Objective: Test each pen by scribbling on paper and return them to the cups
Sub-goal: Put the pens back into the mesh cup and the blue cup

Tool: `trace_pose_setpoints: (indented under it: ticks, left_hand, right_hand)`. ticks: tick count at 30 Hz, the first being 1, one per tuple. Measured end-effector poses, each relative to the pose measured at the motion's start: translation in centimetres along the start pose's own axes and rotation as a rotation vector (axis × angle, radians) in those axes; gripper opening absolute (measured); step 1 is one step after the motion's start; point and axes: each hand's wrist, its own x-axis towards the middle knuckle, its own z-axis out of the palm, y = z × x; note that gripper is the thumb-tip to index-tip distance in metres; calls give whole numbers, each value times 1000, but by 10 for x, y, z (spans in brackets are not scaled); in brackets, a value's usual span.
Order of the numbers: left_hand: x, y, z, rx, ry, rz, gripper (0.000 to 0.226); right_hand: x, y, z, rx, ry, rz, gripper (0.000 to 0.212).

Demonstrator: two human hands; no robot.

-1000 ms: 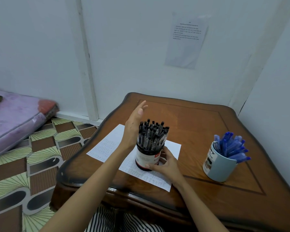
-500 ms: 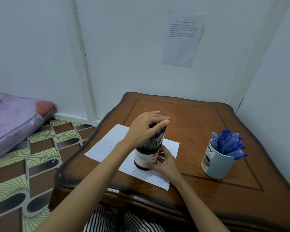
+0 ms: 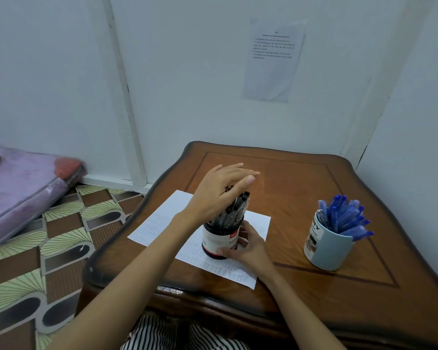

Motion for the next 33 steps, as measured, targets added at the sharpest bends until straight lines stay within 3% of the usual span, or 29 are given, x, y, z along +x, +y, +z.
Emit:
trace_pose_setpoints:
  ticks: [3,9,12,15,19,21,24,27,30,33]
  left_hand:
    - [8,8,6,229,-156,65,52]
    - [12,2,5,661,-406,-186,47]
    - [16,4,-1,634,-527,-245,48]
    - [19,7,-6,559,-526,-230,43]
    - [9,1,-4,360,-283,-237,65]
    - [7,-1,1,412,-259,-172,73]
    - [8,-2,4,461,-232,-146,40]
    - [5,2,6,243,-78,-109,20]
    - [-7,2,8,-106,296,-12,33]
    - [-25,-7,13,-345,495,-161,66]
  right_hand:
    - [0,2,-1,-1,-1,2,79]
    - [0,2,0,-39,-6,8,88]
    - [1,1,0,-31,-9,13,89]
    - [0,0,1,-32,-4,7,87]
    - [-1,-1,0,1,-7,-1,80]
    - [0,0,0,16,-4,3,79]
    - [0,1,0,2,-1,12,82]
    - [1,1,0,-18,0,11,86]
    - [2,2,0,-17,-2,1,84]
    - [1,1,1,-20,-10,-11,80]
